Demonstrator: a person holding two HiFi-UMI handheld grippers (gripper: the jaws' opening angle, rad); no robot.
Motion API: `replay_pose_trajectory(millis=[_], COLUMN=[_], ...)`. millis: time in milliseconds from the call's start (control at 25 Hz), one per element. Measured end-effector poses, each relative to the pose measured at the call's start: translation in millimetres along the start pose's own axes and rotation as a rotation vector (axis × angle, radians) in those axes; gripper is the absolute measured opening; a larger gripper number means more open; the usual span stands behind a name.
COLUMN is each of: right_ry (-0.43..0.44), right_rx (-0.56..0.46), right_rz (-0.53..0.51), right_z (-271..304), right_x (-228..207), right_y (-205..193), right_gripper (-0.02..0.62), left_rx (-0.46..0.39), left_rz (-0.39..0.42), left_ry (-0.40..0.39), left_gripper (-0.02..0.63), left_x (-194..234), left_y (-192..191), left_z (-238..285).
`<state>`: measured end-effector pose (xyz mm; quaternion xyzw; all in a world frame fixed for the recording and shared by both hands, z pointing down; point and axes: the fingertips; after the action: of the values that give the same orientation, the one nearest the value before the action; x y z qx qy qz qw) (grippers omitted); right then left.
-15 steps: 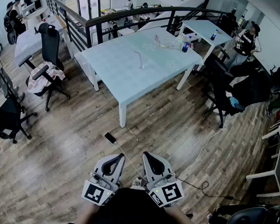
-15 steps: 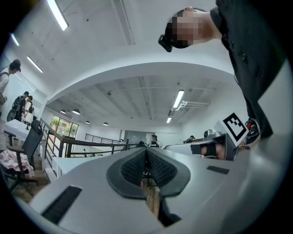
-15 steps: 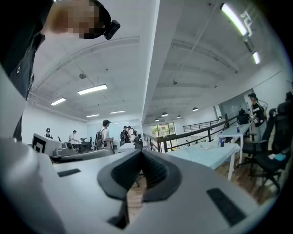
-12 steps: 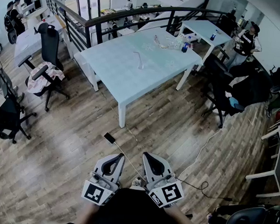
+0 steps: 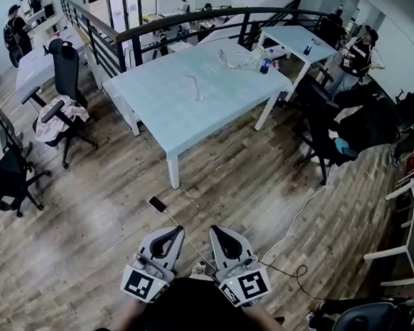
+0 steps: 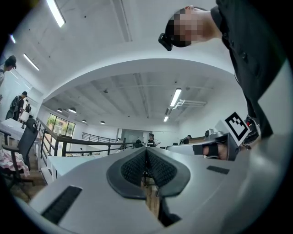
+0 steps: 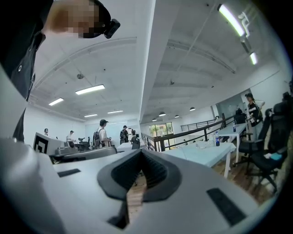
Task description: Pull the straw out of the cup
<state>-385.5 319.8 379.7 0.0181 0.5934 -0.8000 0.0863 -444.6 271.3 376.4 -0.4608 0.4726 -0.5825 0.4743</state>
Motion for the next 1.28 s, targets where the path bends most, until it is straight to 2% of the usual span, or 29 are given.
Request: replay_pose_trajectory(millis=[640,960,1280], right_ry=[-0.044,-0.062,-0.041], right_rx=[-0.043,-0.034,0.0], right_rz=[0.082,0.081,0.054], right_z=[-53,-35,16], right_x=[-64,-85,-132], right_y=[-14,-17,-2], right_gripper=[0.009,0.009,0.009], left_rx=[-0.002,-0.014,-0.044], left_rz=[0.014,0.009,0.001], left_ry=[-0.04,-0.027,-0.015], left_gripper=[0.012,0.012,0.012], left_x=[-55,-31,12], left_y=[-6,-7,8], left_z=[46,70,136])
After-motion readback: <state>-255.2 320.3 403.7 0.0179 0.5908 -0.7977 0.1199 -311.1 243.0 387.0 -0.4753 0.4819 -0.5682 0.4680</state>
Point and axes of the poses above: the fingertips, and each gripper's own axes: z forward along the fingers, x to its left, y out of its top, and after that the axes turned 15 degrees about x, right-handed
